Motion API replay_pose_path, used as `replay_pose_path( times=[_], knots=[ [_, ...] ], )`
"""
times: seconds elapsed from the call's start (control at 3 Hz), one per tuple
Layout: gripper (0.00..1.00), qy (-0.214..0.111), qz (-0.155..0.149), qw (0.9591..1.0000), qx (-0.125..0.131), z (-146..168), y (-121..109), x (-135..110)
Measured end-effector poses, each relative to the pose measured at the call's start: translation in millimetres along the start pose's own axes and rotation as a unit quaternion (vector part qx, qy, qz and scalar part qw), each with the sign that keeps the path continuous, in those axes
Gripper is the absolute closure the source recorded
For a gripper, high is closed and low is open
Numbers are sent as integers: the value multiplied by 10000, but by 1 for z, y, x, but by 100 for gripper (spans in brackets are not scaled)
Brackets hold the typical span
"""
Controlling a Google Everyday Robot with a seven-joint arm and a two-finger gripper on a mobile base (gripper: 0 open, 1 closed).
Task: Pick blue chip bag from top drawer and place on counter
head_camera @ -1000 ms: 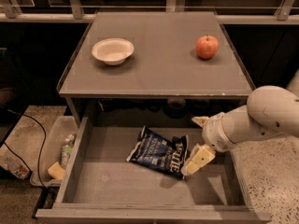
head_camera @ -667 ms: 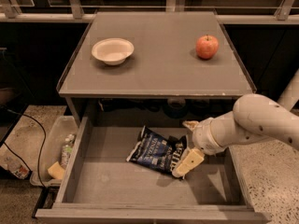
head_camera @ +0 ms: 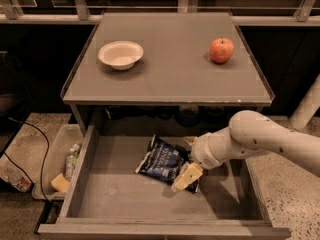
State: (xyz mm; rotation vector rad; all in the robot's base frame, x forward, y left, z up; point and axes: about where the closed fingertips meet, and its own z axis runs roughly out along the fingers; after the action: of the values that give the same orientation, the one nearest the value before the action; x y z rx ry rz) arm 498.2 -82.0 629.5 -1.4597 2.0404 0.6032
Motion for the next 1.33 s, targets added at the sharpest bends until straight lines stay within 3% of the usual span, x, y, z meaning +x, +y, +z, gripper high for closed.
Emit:
replay_pose_path(
  times=[0.33,0.67,1.33],
  knots=[
    [0,20,20,10000,-3,17,-1,6],
    [17,19,21,10000,1,18,-2,6],
    [64,19,21,10000,0,18,-2,6]
  ],
)
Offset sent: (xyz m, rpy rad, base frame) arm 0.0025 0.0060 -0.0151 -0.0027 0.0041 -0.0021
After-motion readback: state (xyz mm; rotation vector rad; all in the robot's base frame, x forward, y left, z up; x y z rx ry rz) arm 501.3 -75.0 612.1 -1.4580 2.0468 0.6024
